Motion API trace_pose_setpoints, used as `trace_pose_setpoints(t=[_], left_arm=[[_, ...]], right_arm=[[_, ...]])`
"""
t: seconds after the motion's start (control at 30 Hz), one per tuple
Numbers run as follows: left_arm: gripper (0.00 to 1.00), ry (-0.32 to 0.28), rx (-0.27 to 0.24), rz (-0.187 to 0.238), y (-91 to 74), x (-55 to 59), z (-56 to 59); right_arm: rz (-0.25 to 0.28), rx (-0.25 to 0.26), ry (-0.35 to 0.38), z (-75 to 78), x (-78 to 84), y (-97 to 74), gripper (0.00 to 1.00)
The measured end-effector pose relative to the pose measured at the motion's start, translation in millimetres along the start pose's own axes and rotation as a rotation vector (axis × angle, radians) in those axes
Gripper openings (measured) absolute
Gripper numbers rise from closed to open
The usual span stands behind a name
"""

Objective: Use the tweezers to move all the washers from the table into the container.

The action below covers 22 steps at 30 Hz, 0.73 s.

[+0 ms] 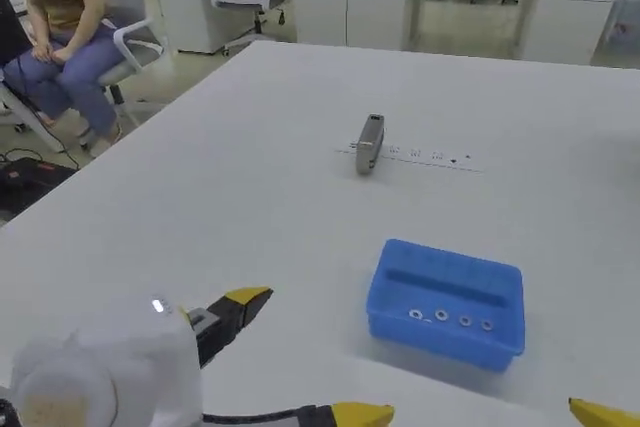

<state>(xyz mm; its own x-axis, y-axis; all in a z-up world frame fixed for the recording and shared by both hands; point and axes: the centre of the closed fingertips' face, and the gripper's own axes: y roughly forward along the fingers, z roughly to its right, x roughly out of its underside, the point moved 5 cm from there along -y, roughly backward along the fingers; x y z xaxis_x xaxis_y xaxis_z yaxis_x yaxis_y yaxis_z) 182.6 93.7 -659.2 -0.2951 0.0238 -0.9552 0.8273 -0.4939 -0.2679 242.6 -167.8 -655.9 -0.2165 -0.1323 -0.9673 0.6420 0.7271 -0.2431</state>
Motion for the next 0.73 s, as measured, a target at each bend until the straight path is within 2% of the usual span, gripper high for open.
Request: trace_pose_setpoints(t=[0.1, 0.13, 0.23, 0.47, 0.73], left_arm=[[0.99, -0.011, -0.016, 0.014, -0.5, -2.4, -1.6], [0.99, -0.017, -0.018, 0.03, -0.9, -4.5, -1.8], [0.99, -0.027, -0.018, 0.052, -1.6, -7.6, -3.4], [0.99, 0.005, -0.02, 0.053, -0.9, -15.3, -5.6], [0.99, -0.016, -0.019, 0.07, 4.2, -19.8, -7.0]], right_arm=[[0.009, 0.025, 0.004, 1.5, -0.2, 1.3, 0.98], [-0.007, 0.037, 0.013, 2.4, 2.2, 0.3, 0.98], [0.002, 0.044, 0.014, 3.4, 2.2, 0.4, 0.99], [0.016, 0.075, 0.035, 7.1, 5.1, -3.8, 0.99], [0.016, 0.102, 0.044, 12.0, 6.7, -6.6, 0.99]])
